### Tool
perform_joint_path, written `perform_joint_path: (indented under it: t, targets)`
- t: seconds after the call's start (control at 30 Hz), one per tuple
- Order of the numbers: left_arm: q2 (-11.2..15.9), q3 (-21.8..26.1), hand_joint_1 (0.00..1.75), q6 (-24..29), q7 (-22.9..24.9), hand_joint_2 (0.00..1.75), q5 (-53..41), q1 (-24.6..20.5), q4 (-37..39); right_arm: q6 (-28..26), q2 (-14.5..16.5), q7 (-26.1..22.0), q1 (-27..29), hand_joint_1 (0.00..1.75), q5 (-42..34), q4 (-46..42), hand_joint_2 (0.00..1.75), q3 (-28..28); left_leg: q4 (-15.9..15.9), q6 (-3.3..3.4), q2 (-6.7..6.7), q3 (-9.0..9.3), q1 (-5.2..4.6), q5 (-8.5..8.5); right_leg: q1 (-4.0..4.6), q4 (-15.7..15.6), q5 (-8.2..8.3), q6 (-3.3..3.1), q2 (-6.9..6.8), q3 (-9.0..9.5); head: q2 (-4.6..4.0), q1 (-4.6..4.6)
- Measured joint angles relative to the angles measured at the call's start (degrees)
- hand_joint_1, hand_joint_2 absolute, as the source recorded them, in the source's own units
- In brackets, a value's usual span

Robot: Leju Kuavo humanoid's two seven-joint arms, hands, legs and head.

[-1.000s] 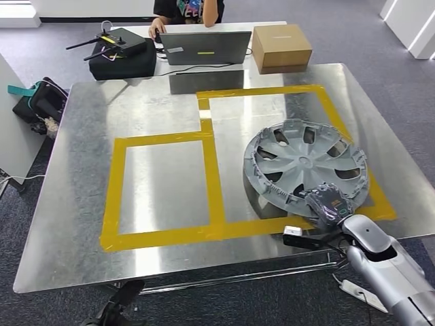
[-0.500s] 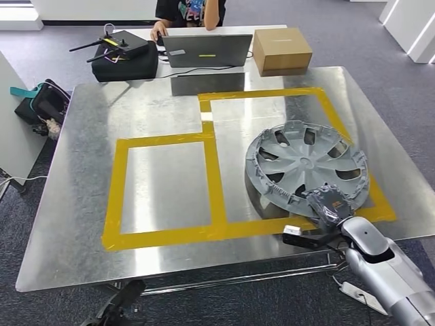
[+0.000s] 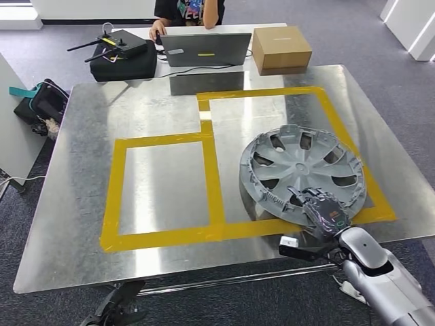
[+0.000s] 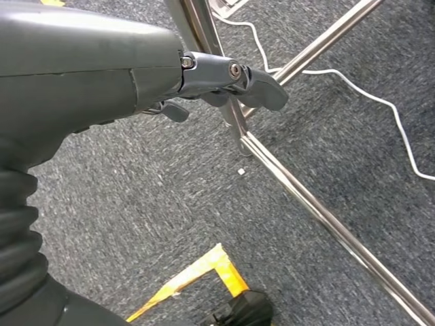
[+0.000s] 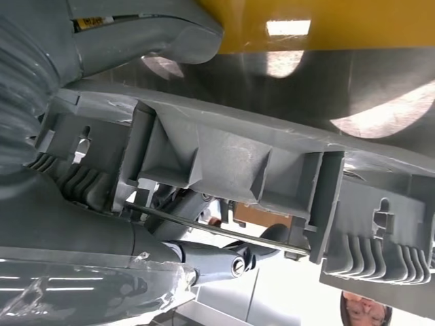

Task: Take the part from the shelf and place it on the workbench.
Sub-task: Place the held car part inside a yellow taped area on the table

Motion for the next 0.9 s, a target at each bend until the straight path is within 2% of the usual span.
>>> perform_joint_path:
  t: [0.23,0.4,0.53,0.67,0.8,0.9]
  targets:
    - [0.11,-0.96,0.00,0.02,1.10,0.00,-0.27,0.24,0.00,0.98,0.01,-0.16,2.01,0.00,-2.98,-1.76,1.75,-1.88,0.00,0.01,-0.01,-0.03,-0.01,-0.02,-0.01,0.00,-0.01,0.00,-0.03,0.00,0.00,0.00]
    - [0.25,-1.77,0.00,0.44,1.20,0.00,-0.52,0.35,0.00,3.56,1.06,-4.33,4.20,0.00,-13.99,-3.39,1.75,-4.64,0.00,0.01,-0.01,-0.07,-0.01,-0.02,0.00,0.00,-0.01,0.00,-0.03,0.01,0.00,0.00]
    - [0.31,-2.32,0.00,1.01,0.73,0.00,0.49,0.80,0.00,4.29,4.43,-7.22,6.62,0.00,-24.91,-5.15,1.75,-8.59,-0.01,0.00,-0.01,-0.13,-0.01,-0.02,0.02,0.02,-0.01,-0.01,-0.04,-0.08,0.00,-0.01]
    - [0.32,-1.84,0.00,0.95,0.61,0.00,4.07,1.31,0.00,0.07,8.85,-9.30,7.97,0.00,-31.92,-7.02,1.75,-14.37,-0.03,0.00,-0.01,-0.18,0.01,-0.01,0.04,0.03,-0.03,-0.04,-0.05,-0.14,0.00,-0.01]
    - [0.34,-1.56,0.00,1.14,0.61,0.00,4.32,1.50,0.00,-3.75,13.20,-11.13,8.72,0.00,-35.88,-8.76,1.75,-20.04,-0.03,0.00,-0.01,-0.21,0.02,-0.01,0.04,0.02,-0.04,-0.06,-0.05,-0.17,0.00,-0.01]
    - [0.38,-1.40,0.00,1.27,0.61,0.00,4.28,1.57,0.00,-5.31,15.30,-11.94,9.23,0.00,-36.82,-9.73,1.75,-22.66,-0.03,0.00,-0.01,-0.25,0.01,-0.02,0.03,0.02,-0.05,-0.06,-0.04,-0.20,0.00,-0.01]
